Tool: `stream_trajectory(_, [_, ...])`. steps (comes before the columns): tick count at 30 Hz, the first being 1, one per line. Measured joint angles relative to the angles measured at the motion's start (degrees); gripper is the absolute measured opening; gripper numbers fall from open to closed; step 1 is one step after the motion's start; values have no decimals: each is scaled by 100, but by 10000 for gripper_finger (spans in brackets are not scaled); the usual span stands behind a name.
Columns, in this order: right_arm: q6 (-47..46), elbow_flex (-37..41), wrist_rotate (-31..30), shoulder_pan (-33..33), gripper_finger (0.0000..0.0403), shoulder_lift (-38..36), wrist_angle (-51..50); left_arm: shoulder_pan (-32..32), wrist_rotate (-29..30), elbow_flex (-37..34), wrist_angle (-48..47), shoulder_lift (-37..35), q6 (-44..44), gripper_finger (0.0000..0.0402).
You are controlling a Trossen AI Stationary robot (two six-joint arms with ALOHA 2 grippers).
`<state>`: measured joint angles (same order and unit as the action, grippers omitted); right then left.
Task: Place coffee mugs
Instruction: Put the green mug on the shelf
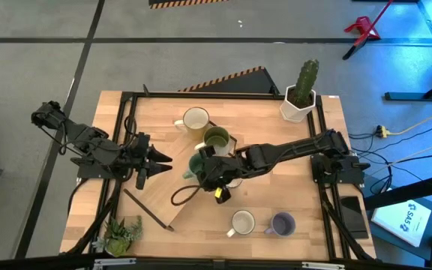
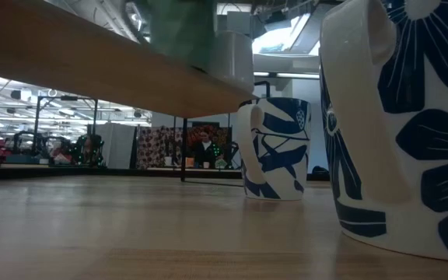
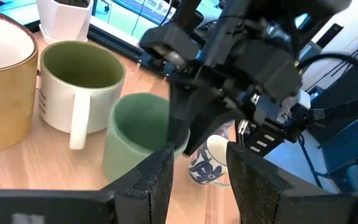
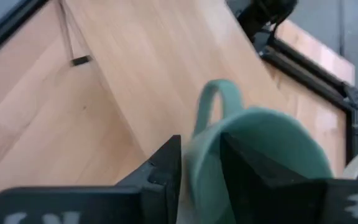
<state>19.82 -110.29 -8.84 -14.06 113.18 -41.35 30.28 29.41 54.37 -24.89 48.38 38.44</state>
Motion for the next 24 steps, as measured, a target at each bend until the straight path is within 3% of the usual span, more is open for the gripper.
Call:
stream_trajectory(10, [167, -85, 95, 20, 99, 228, 66, 0, -2, 2, -17, 0, -29, 142])
stream_trajectory(20, [638, -617, -133, 24, 99, 226, 44, 0, -2, 2, -17, 0, -149, 142])
stream_trajectory(24, [740, -1161, -376, -43, 99, 225, -450, 0, -2, 2, -19, 0, -146, 142])
